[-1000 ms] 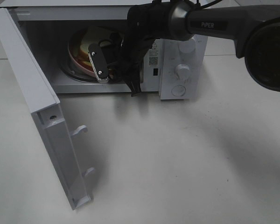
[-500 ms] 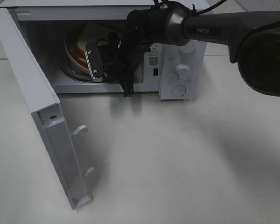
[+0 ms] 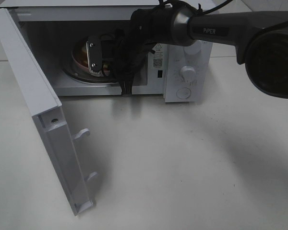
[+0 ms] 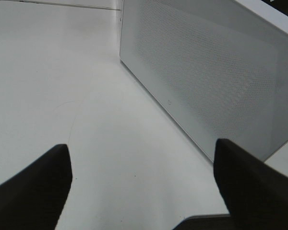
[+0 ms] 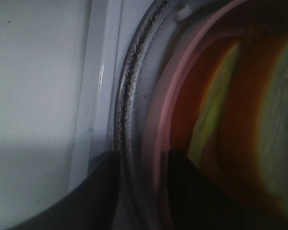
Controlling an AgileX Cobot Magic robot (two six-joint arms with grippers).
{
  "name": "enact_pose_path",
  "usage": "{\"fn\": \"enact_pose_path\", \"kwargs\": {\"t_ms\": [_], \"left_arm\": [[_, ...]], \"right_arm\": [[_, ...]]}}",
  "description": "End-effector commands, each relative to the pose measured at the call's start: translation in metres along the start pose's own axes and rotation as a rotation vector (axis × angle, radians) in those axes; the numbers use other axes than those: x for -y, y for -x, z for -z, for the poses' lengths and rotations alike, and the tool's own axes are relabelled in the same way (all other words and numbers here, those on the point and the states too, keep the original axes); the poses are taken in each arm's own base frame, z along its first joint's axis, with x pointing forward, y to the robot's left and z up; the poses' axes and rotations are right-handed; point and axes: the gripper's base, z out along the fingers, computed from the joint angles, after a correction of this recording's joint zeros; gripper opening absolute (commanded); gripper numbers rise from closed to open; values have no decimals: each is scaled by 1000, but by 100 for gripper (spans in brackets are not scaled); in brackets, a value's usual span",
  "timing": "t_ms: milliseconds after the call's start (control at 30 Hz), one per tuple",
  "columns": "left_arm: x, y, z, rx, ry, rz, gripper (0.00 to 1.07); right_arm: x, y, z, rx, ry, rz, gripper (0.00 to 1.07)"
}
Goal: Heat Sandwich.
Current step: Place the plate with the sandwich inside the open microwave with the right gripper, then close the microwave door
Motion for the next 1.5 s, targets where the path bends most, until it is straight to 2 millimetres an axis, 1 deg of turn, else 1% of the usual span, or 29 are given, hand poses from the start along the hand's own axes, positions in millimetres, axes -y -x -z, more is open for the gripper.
{"fn": "enact_pose_path", "kwargs": {"t_ms": [33,67,200,367,400,467,533,633,667,700,800,867,900,933,1033,1100,1133,1167,1200,1233,1267,1367,1433,1467,1500], "left_arm": [[0,0,0,13,-5,1,76],[0,0,0,13,-5,1,76],[0,0,0,13,-5,1,76],[0,0,0,13,-5,1,76],[0,0,0,13,-5,1,76],[0,0,0,13,-5,1,76],[0,0,0,13,-5,1,76],[0,0,0,13,-5,1,76],[0,0,0,13,-5,1,76],[0,0,0,13,-5,1,76],[0,0,0,13,-5,1,76],[0,0,0,13,-5,1,76],[0,0,0,13,-5,1,76],[0,0,0,13,-5,1,76],[0,0,0,13,-5,1,76],[0,0,0,13,-5,1,76],[0,0,0,13,-5,1,76],[0,0,0,13,-5,1,76],[0,0,0,13,-5,1,76],[0,0,0,13,-5,1,76],[0,0,0,13,-5,1,76],[0,0,0,13,-5,1,76],[0,0,0,13,-5,1,76],[0,0,0,13,-5,1,76],[0,0,0,13,-5,1,76]], "right_arm": [[6,2,14,3,9,-14,50],[6,2,14,3,9,-14,50],[8,5,32,-9,64,-9,52],[7,7,40,-15,95,-6,52],[7,8,45,-19,115,-5,52],[4,12,49,-21,144,3,52],[3,12,53,-29,171,4,52],[-5,13,58,-41,220,7,52],[-9,12,62,-48,243,8,52],[-9,12,62,-48,243,8,52],[-20,12,70,-68,305,17,51],[-23,11,72,-75,322,19,51],[-27,14,74,-79,339,27,51],[-30,13,82,-95,358,40,51],[-34,18,88,-110,376,55,51],[-36,19,100,-153,398,54,51],[-36,19,100,-153,398,54,51],[-36,18,104,-173,409,40,51],[-38,21,112,-204,433,17,51],[-39,21,116,-216,451,-2,51],[-39,21,116,-216,451,-2,51],[-44,22,132,-294,514,-78,51],[-44,21,135,-309,521,-94,51],[-45,23,137,-317,513,-127,51],[-43,26,143,-336,481,-202,51]]}}
